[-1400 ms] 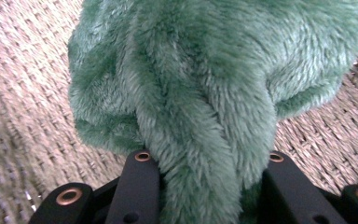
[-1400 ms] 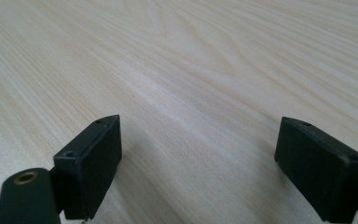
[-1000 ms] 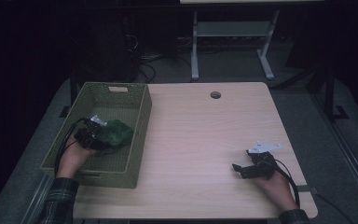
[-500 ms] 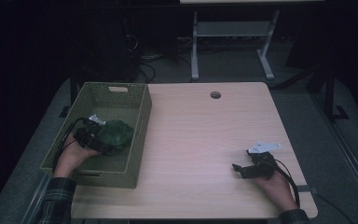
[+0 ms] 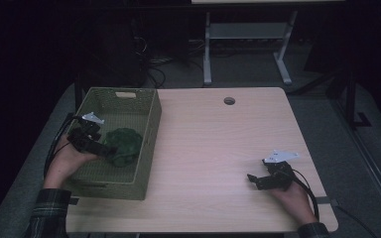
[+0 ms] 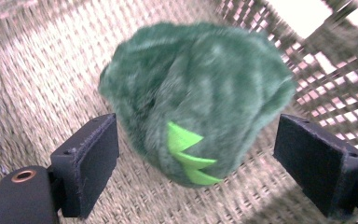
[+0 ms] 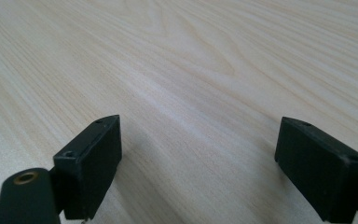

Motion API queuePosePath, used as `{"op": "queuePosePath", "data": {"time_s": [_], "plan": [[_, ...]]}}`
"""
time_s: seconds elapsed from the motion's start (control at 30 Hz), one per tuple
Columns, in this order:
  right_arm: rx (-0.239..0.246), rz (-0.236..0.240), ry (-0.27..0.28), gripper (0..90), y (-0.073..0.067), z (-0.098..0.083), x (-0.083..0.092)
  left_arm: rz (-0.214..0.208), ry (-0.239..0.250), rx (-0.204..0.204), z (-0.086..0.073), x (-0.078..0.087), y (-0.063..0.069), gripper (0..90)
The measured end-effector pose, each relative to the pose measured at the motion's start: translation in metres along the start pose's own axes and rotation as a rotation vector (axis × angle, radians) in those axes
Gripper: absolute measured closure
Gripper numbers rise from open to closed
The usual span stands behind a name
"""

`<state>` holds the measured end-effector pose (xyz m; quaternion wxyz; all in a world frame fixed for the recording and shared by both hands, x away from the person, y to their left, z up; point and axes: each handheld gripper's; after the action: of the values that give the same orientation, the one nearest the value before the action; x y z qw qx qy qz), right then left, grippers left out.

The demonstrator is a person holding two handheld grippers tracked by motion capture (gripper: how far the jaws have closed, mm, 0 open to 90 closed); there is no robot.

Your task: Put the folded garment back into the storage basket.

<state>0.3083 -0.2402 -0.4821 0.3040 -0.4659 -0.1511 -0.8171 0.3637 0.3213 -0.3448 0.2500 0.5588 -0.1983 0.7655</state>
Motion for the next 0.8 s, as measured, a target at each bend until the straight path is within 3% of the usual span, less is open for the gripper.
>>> {"op": "queuePosePath", "data": {"time_s": [0.17,0.37,0.67,0.8], "plan": [[0.001,0.000,0.001,14.2,0.000,0.000,0.000,-0.024,0.041,-0.013,0.011,0.007,0.010,13.4],[0.002,-0.001,0.002,14.2,0.000,0.000,0.000,-0.047,0.090,-0.061,0.028,0.012,0.030,13.4],[0.002,-0.001,0.002,14.2,0.000,0.000,0.000,-0.098,0.222,-0.091,0.050,0.022,0.065,13.7],[0.002,-0.001,0.002,14.2,0.000,0.000,0.000,-0.111,0.252,-0.121,0.058,0.020,0.084,13.9]]}}
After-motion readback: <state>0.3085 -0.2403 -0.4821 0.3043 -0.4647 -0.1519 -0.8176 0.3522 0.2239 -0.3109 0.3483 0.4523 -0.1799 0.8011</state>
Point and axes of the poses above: each handheld gripper's, and its own axes: x roughly backward along the jaws, z roughly out of its top, y roughly to its right, and after that the axes turned 15 degrees about -y, right-handed
